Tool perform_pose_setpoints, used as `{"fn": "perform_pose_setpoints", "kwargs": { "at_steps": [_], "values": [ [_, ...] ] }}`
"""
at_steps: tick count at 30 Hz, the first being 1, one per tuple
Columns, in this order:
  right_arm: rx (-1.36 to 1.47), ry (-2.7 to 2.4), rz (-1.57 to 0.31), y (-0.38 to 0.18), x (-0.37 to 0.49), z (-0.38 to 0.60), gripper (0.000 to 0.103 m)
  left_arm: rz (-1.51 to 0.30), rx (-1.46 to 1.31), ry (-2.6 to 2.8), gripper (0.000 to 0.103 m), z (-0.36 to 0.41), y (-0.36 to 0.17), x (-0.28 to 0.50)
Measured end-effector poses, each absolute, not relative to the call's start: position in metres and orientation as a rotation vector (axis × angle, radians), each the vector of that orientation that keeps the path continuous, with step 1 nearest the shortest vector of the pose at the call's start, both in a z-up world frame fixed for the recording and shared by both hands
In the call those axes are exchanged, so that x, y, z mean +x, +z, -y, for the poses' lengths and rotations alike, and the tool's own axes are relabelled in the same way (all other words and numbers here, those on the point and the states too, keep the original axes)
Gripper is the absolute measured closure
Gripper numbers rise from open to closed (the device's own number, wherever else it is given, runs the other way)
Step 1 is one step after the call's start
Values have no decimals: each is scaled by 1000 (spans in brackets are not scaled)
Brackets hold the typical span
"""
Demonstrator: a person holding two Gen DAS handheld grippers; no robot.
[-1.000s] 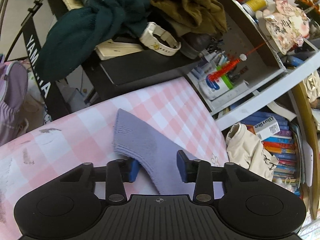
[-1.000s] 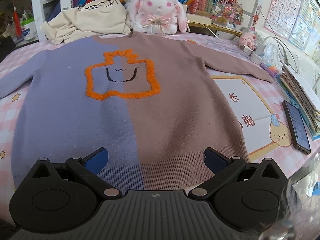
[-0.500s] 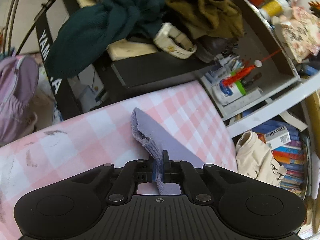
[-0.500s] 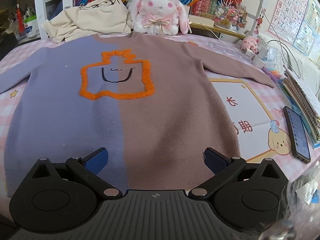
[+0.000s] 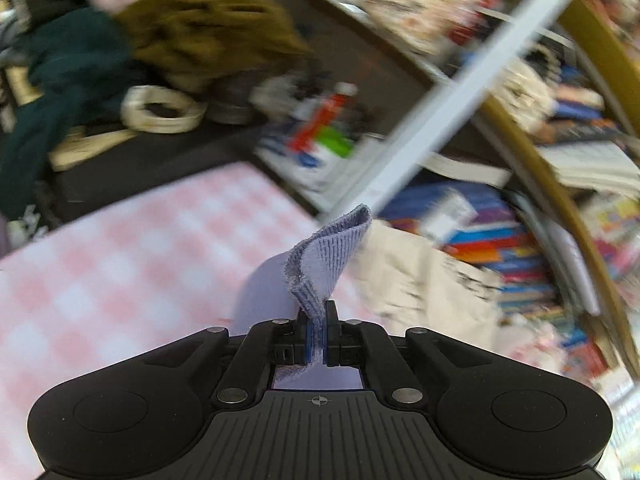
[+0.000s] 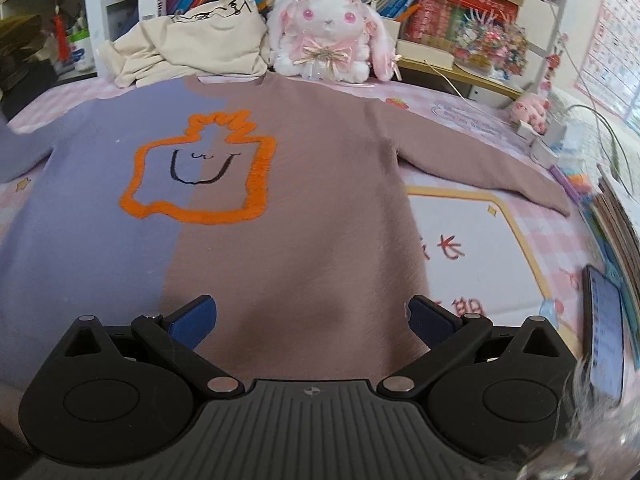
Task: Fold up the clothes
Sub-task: 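Grasp the lavender sleeve cuff with the left gripper and lift it, then carry the lavender sleeve across the sweater body with the left gripper and release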
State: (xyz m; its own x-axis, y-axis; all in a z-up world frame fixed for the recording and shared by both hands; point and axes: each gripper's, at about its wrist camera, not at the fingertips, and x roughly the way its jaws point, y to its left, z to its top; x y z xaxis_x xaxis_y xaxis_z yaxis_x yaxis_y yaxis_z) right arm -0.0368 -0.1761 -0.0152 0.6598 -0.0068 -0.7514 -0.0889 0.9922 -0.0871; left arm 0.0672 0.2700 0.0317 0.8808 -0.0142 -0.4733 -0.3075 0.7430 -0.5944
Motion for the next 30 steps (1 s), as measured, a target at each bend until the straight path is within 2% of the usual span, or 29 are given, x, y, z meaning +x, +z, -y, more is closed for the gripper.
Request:
{"fn": "perform_pose_setpoints", "kwargs": {
  "at_steps": [10, 22, 30],
  "values": [
    [-110, 140, -852, -20, -16, 226, 0, -473, -625, 5, 100, -145, 75, 117],
    [-121, 253, -870, -26, 4, 257, 0, -542, -527, -21, 100, -44, 59, 151],
    [-128, 291, -876, -29, 9, 269, 0, -587, -469, -41, 100, -10, 48, 159]
  ]
}}
